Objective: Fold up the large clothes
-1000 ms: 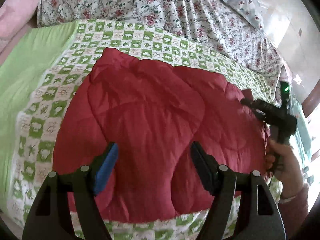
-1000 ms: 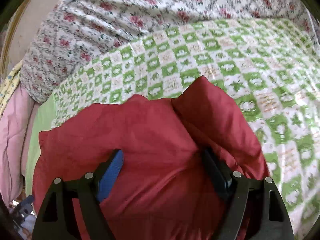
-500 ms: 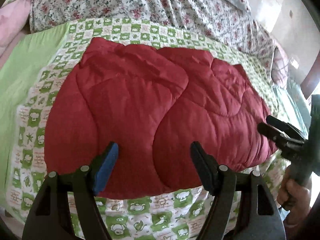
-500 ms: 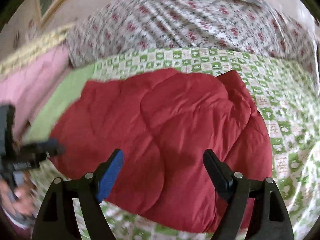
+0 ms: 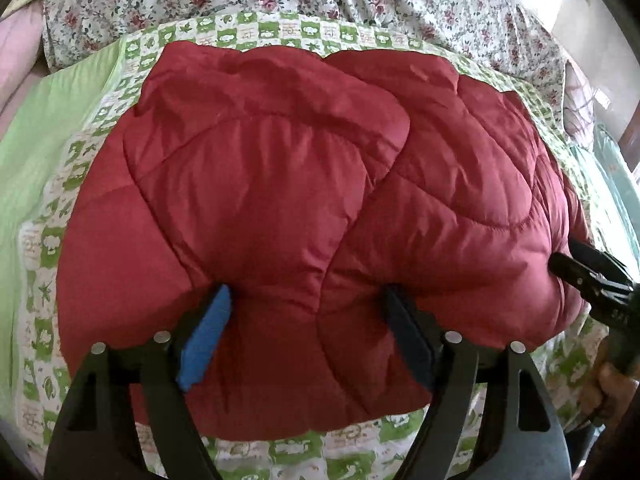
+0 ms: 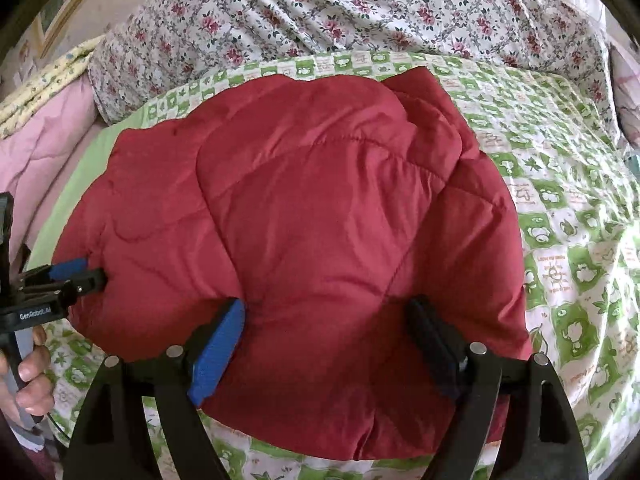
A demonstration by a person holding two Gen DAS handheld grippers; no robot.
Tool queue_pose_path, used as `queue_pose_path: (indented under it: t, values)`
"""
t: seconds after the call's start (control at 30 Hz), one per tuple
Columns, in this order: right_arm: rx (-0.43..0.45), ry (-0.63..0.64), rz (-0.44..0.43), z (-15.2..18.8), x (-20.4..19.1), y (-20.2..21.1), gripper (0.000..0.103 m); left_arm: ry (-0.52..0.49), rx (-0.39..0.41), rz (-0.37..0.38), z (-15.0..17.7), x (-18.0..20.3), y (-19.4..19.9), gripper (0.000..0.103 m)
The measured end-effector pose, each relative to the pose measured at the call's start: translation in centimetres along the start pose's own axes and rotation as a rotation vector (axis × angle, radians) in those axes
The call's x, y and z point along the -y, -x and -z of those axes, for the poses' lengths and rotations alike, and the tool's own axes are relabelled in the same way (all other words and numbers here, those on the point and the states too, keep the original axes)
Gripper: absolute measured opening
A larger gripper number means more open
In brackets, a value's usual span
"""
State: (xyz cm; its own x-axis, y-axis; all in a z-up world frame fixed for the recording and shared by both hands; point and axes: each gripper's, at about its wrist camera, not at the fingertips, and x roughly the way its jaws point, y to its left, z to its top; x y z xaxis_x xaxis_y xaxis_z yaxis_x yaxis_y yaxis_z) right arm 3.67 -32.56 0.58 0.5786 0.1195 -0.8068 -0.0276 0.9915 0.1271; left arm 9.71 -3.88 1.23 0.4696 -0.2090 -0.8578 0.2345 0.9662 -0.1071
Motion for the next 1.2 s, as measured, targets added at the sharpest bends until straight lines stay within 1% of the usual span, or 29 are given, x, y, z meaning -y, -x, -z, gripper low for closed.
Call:
queue_pose_path:
  t: [0.27,0.33,0.4,0.43,0.5,0.53,0.6,0.7,0.77,0.9,1.0,1.07,1.13,1.2]
  values:
    - [0.010,-0.018,-0.009,0.1,0.0,0.3,0.084,-0.007,0.018,-0.001,0.2,-0.1,0.1,0.081]
    - [0.037,-0.012,0.007,0.0,-0.3,1.3,0.083,-0.002,0.033,0.010,0.2,-0.2,0.8,0.081]
    - [0.091,0.015,0.027,-0.2,-1.3,2.8,0.083,-0.010,0.052,0.007,0.4,-0.1,2.0,0.081]
    - [0.117,0.031,0.019,-0.4,-1.8,3.5,0.083,-0.011,0.062,0.009,0.5,0.0,2.5,0.081]
    - [0.138,0.059,-0.010,-0.9,-2.8,4.0,0.084,-0.006,0.074,0.016,0.7,0.0,3.5,0.081]
    - [0.132,0.075,-0.030,-1.3,-3.4,3.9,0.084,0.000,0.082,0.021,0.6,-0.1,4.0,0.081]
    - [0.104,0.088,-0.041,-2.1,-4.0,2.9,0.084,0.018,0.100,0.028,0.3,-0.6,5.0,0.081]
    - [0.051,0.085,-0.009,-2.8,-3.6,0.8,0.085,0.043,0.130,0.015,-0.4,-1.4,6.2,0.081]
    - [0.022,0.052,-0.002,-3.1,-2.5,-0.6,0.087,0.057,0.119,0.012,-1.1,-2.1,6.2,0.080]
    - [0.016,-0.005,-0.025,-3.4,-0.3,-1.7,0.087,0.067,0.082,-0.027,-2.2,-2.2,4.8,0.080]
    - [0.017,-0.025,-0.031,-3.4,0.2,-2.1,0.087,0.075,0.045,-0.025,-2.8,-2.1,3.2,0.081]
    - [0.021,-0.034,-0.033,-3.3,0.3,-2.0,0.087,0.070,0.022,-0.045,-3.1,-1.9,1.7,0.081]
    - [0.022,-0.038,-0.034,-3.3,0.3,-2.0,0.087,0.045,0.011,-0.069,-3.6,-1.7,0.6,0.084]
    - [0.020,-0.047,-0.042,-3.3,0.3,-1.8,0.087,0.045,0.004,-0.079,-4.0,-1.5,0.1,0.086]
